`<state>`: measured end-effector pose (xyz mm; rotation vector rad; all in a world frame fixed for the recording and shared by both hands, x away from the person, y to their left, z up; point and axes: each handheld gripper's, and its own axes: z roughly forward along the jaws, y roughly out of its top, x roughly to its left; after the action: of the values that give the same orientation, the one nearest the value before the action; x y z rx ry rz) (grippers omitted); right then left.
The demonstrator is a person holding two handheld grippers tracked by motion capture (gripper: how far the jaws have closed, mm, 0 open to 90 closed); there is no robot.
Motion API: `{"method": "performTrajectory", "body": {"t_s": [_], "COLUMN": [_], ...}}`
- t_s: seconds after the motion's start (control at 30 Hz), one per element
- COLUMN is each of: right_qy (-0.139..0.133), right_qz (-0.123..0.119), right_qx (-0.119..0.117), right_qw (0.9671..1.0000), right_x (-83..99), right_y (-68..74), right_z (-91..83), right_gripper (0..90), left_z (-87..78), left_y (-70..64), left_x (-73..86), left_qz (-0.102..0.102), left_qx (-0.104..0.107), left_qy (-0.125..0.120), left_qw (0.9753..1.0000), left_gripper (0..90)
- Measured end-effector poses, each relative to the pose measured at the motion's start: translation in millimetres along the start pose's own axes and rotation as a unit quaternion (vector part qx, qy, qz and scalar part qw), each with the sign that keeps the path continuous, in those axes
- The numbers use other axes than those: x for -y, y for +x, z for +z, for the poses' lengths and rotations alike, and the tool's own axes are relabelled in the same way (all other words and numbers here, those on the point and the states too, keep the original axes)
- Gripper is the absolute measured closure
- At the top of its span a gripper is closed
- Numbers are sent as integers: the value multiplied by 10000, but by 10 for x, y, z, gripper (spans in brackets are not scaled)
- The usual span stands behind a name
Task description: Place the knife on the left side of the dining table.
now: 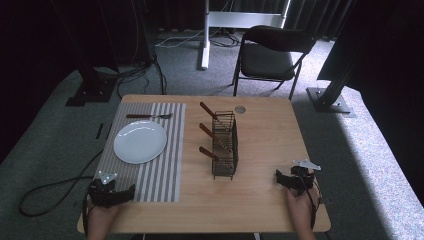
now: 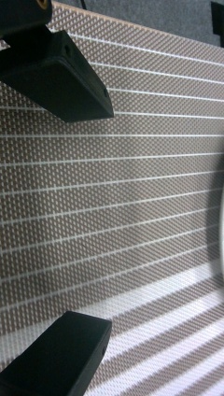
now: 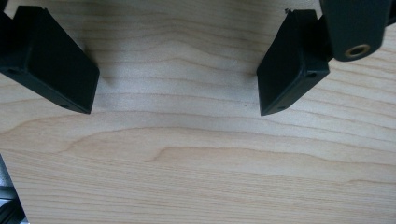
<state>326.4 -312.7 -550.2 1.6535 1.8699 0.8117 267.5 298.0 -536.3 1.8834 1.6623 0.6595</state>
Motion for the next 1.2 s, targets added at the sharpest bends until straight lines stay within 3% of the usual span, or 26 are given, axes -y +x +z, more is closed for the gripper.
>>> {"method": "performTrajectory", "body": {"t_s": [0.47, 0.73, 1.0, 1.2], "right_qy": [-1, 0, -1, 1], "right_qz": [1, 0, 2, -7], "right_qx": [0, 0, 0, 1], "right_qw": [10000, 10000, 10000, 10000], "right_x": [0, 0, 0, 0], "right_y": [0, 0, 0, -1], "right_z": [0, 0, 0, 0], "right_gripper": [122, 122, 122, 122], "left_z": [-32, -77, -97, -102], "left_y": [-103, -147, -250, -345], "left_x": [-199, -361, -558, -733], "left_qz": [146, 224, 341, 461], "left_qx": [380, 471, 657, 890], "left_qy": [-29, -124, -259, -362], "left_qw": [9992, 9986, 9969, 9943], "left_gripper": [22, 22, 33, 33]}}
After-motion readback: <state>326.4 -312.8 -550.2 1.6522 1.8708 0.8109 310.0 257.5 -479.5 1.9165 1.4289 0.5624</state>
